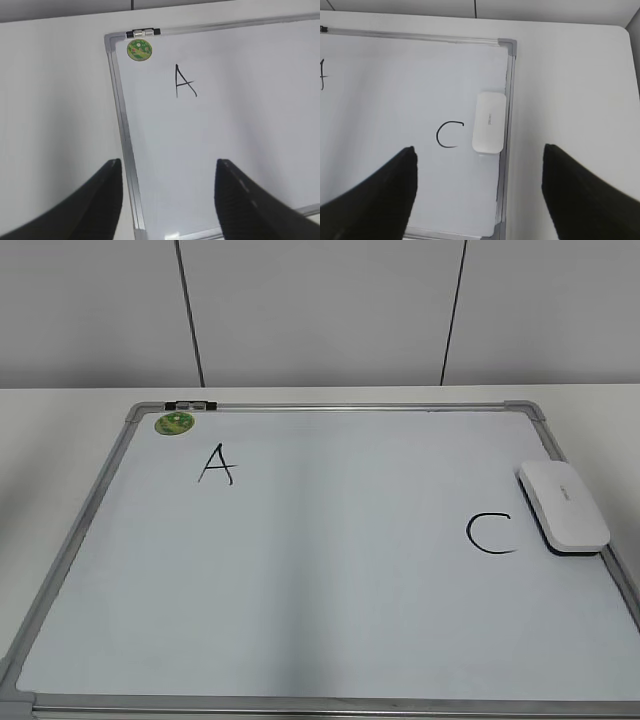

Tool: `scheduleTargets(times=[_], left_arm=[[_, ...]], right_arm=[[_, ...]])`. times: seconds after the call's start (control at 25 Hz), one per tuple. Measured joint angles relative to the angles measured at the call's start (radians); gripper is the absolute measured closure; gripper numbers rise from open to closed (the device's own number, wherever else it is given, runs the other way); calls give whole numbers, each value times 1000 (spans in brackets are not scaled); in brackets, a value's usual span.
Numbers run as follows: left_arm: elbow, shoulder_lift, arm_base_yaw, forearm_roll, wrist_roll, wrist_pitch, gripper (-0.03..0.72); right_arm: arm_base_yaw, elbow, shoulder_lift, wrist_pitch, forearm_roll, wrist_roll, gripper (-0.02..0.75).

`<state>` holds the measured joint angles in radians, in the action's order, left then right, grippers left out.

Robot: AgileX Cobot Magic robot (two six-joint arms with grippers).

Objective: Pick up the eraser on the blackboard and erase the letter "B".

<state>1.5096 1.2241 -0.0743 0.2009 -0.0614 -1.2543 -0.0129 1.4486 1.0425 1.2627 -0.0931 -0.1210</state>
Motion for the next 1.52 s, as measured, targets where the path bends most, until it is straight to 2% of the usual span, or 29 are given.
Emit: scheduleTargets(times=[0.28,0.48,0.6,0.8,1.2,1.52], left_arm=[[-216,-261,0,0,2,-7,263],[-368,-465,0,0,2,-13,263],[-438,-576,0,0,3,-14,263],[-534,-732,0,0,4,-17,263],[-731,-843,0,-36,4,-19,263],[-872,-843,0,-67,4,16,263]], right_arm=[[0,-221,-215,4,-3,0,143],[0,-361,-360,4,-53,11,143],[0,-437,-436,6,-92,14,144],[0,-549,-608,6,-93,14,144],[0,-689,-848,10,66,14,144],[0,-851,-862,-14,80,14,144]])
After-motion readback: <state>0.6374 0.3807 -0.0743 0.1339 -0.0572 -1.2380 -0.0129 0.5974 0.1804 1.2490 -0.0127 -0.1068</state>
